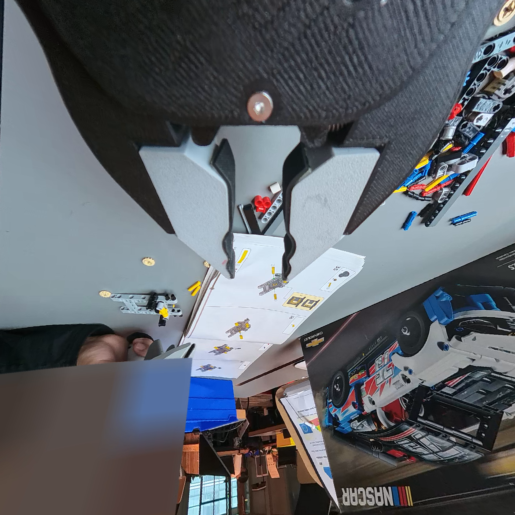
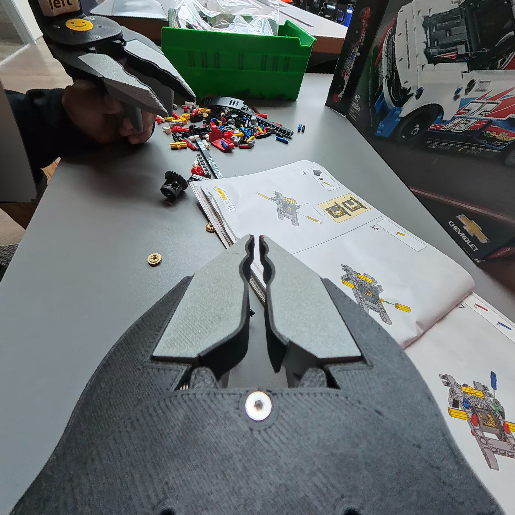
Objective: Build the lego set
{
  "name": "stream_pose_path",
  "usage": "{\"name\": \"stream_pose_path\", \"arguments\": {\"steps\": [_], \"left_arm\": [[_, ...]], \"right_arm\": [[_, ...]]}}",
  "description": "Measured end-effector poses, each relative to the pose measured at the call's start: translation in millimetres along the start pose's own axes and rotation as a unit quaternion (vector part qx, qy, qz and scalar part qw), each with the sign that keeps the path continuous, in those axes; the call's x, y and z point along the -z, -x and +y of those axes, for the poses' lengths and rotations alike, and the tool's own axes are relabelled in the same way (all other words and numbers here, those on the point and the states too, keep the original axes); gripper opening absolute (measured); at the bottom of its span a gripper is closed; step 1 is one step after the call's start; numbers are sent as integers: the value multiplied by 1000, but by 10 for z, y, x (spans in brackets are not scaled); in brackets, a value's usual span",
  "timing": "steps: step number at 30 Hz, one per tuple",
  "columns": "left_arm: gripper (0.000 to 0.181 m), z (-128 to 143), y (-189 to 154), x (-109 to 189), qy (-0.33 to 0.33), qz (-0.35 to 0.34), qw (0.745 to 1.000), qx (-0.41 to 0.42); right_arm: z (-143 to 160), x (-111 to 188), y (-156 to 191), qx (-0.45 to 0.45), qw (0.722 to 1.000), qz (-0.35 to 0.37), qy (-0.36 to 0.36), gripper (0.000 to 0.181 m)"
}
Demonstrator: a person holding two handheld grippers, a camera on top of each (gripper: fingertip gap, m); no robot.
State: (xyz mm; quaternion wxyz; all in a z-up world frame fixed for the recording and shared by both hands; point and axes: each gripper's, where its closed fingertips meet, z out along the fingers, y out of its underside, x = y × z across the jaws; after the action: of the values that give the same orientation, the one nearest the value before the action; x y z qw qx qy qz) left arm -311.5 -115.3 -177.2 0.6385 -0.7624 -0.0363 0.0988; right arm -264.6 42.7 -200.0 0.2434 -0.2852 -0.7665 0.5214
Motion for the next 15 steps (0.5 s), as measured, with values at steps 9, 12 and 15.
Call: {"name": "stream_pose_path", "arguments": {"steps": [9, 12, 15], "left_arm": [[31, 3, -6, -4, 1, 1, 1000, -2], [31, 11, -21, -13, 4, 2, 1000, -8], [31, 37, -63, -30, 15, 3, 1000, -20]], "right_arm": [[-1, -2, 6, 1, 1000, 0, 0, 0], [-4, 1, 6, 4, 1000, 2, 1, 0], [-16, 7, 11, 8, 1000, 3, -1, 0]]}}
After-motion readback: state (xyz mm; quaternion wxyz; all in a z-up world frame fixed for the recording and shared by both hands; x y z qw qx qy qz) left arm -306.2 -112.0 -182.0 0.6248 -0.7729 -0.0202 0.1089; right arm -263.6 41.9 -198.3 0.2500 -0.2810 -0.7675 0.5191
